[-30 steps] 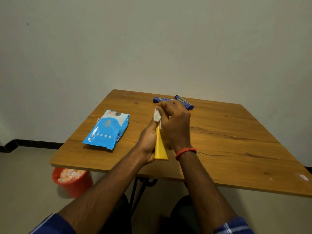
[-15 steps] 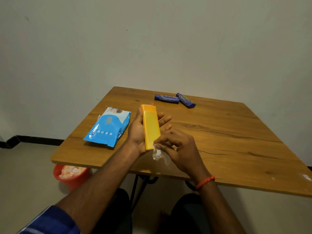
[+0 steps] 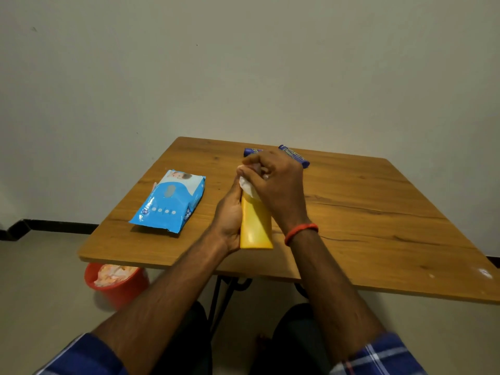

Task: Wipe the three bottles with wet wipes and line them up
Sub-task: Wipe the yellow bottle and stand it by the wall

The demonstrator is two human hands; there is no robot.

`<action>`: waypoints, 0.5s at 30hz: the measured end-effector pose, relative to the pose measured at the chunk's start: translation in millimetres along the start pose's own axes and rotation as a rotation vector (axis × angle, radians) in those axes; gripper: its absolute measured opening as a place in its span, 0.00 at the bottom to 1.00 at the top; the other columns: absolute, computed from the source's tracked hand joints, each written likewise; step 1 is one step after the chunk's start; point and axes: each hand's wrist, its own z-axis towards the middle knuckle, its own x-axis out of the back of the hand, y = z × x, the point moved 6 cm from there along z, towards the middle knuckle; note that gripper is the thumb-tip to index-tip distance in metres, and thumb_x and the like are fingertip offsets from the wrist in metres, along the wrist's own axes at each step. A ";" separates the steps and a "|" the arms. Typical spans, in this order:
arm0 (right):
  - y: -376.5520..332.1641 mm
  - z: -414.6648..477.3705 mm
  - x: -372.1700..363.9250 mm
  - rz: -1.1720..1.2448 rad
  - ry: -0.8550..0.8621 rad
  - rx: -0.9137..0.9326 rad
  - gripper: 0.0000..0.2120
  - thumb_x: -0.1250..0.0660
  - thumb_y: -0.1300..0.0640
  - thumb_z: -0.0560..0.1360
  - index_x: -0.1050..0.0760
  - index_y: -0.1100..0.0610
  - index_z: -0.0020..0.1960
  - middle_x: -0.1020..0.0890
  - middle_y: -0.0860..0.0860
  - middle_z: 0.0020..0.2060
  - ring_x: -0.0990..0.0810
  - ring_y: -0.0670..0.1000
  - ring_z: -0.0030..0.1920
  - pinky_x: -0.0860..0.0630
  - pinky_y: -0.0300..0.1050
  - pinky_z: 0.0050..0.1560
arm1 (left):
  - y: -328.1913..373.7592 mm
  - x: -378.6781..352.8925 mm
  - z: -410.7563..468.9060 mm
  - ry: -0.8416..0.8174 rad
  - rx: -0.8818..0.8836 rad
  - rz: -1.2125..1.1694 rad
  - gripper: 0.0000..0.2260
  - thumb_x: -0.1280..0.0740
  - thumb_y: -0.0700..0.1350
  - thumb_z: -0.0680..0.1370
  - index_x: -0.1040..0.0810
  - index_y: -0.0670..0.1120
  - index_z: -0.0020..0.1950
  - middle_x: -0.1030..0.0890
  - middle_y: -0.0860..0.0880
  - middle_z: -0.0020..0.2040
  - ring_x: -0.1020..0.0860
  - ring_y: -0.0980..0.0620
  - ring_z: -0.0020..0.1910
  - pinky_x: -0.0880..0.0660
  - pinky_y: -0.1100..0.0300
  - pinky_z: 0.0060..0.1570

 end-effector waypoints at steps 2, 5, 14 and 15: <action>3.8 5.4 -4.3 -0.045 -0.029 -0.011 0.06 0.25 0.56 0.73 0.17 0.57 0.48 0.16 0.52 0.44 0.19 0.49 0.46 0.20 0.47 0.48 | 2.4 1.7 2.4 0.041 -0.024 -0.012 0.26 0.37 0.65 0.78 0.24 0.50 0.69 0.19 0.41 0.62 0.19 0.41 0.59 0.23 0.42 0.60; 16.8 -6.1 -2.7 -0.039 -0.088 -0.090 0.05 0.26 0.55 0.74 0.17 0.55 0.49 0.17 0.48 0.43 0.21 0.46 0.45 0.21 0.46 0.46 | 9.8 6.6 2.9 0.126 -0.018 -0.088 0.27 0.39 0.65 0.79 0.22 0.45 0.65 0.17 0.40 0.56 0.16 0.42 0.53 0.21 0.45 0.54; 28.2 -65.8 0.6 0.261 -0.309 -0.246 0.14 0.30 0.57 0.77 0.22 0.44 0.59 0.21 0.40 0.48 0.23 0.41 0.50 0.23 0.37 0.46 | 24.9 10.8 -1.8 0.308 0.064 -0.350 0.33 0.46 0.68 0.80 0.24 0.38 0.61 0.18 0.37 0.55 0.19 0.37 0.54 0.25 0.41 0.57; 30.8 -68.7 0.8 0.286 -0.286 -0.267 0.11 0.29 0.57 0.76 0.20 0.45 0.57 0.20 0.42 0.47 0.22 0.42 0.50 0.23 0.36 0.45 | 24.8 13.0 -1.6 0.354 0.073 -0.385 0.33 0.45 0.67 0.80 0.24 0.38 0.60 0.18 0.37 0.54 0.20 0.36 0.53 0.24 0.40 0.55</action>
